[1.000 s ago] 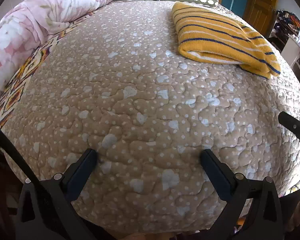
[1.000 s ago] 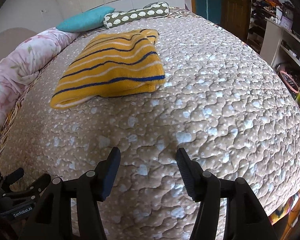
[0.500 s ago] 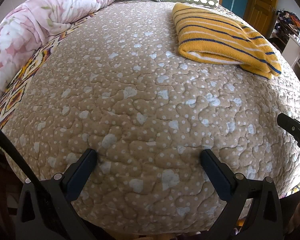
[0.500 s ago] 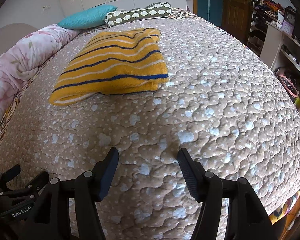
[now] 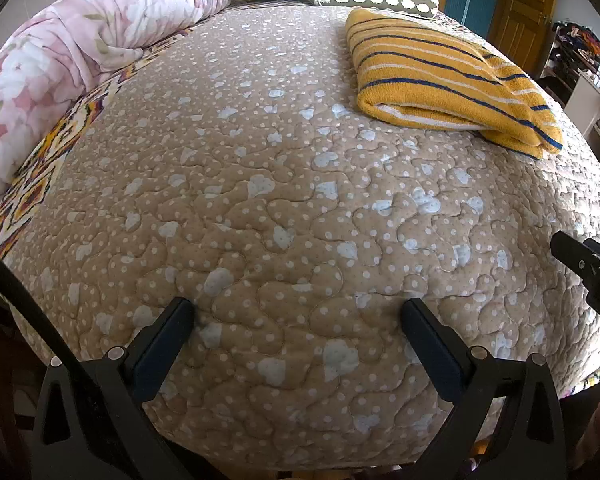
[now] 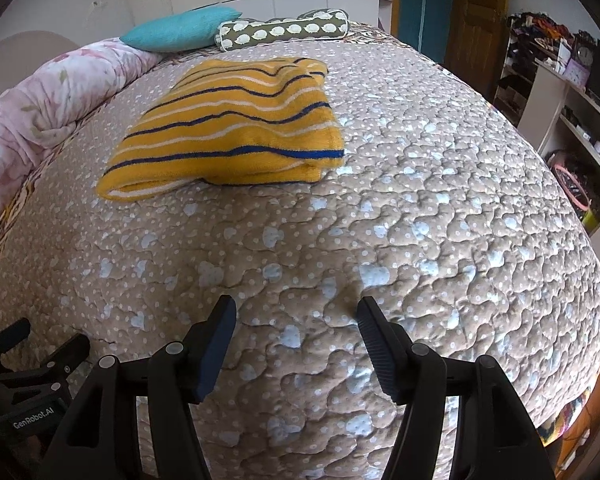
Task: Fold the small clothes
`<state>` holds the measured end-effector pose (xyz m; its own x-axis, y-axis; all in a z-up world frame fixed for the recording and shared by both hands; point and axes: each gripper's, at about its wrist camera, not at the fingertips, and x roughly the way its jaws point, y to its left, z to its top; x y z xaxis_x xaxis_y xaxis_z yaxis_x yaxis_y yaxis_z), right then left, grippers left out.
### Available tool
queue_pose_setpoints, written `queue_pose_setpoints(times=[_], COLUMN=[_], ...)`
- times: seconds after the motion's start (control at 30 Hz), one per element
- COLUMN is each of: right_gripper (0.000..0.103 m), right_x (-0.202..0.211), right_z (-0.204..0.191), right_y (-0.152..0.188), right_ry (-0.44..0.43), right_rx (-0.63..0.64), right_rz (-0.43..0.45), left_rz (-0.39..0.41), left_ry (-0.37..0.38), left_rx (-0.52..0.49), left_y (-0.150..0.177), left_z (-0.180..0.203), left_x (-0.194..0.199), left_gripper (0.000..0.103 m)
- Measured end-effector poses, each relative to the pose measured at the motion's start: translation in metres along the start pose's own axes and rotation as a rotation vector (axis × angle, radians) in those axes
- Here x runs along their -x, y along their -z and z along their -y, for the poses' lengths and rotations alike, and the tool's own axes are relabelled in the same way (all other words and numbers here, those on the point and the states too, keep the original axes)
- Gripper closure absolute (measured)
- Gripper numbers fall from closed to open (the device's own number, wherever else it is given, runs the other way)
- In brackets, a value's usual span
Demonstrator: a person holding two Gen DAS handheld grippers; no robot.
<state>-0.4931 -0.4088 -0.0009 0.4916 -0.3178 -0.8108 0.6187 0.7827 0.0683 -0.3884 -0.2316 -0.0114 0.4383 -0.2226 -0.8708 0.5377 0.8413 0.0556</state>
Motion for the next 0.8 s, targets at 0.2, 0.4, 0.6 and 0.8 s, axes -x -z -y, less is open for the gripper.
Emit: queue_pose_setpoints(times=[0.2, 0.4, 0.6, 0.8], right_gripper=[0.033, 0.032, 0.030, 0.030], right_x=[0.0004, -0.0002, -0.0001, 0.0010], right_z=[-0.0012, -0.0041, -0.0064, -0.0084], right_y=[0.0006, 0.0019, 0.0035, 0.0048], right_ry=[0.012, 0.020, 0.026, 0.031], right_rx=[0.012, 0.025, 0.041, 0.045], right_rz=[0.004, 0.006, 0.009, 0.016], left_rz=[0.000, 0.001, 0.004, 0.005], left_ry=[0.000, -0.001, -0.001, -0.002], left_rx=[-0.001, -0.001, -0.001, -0.001], left_y=[0.0000, 0.0001, -0.0004, 0.0002], left_z=[-0.0001, 0.0004, 0.0000, 0.0003], left_x=[0.0003, 0.0006, 0.0010, 0.0008], left_gripper=[0.000, 0.000, 0.000, 0.000])
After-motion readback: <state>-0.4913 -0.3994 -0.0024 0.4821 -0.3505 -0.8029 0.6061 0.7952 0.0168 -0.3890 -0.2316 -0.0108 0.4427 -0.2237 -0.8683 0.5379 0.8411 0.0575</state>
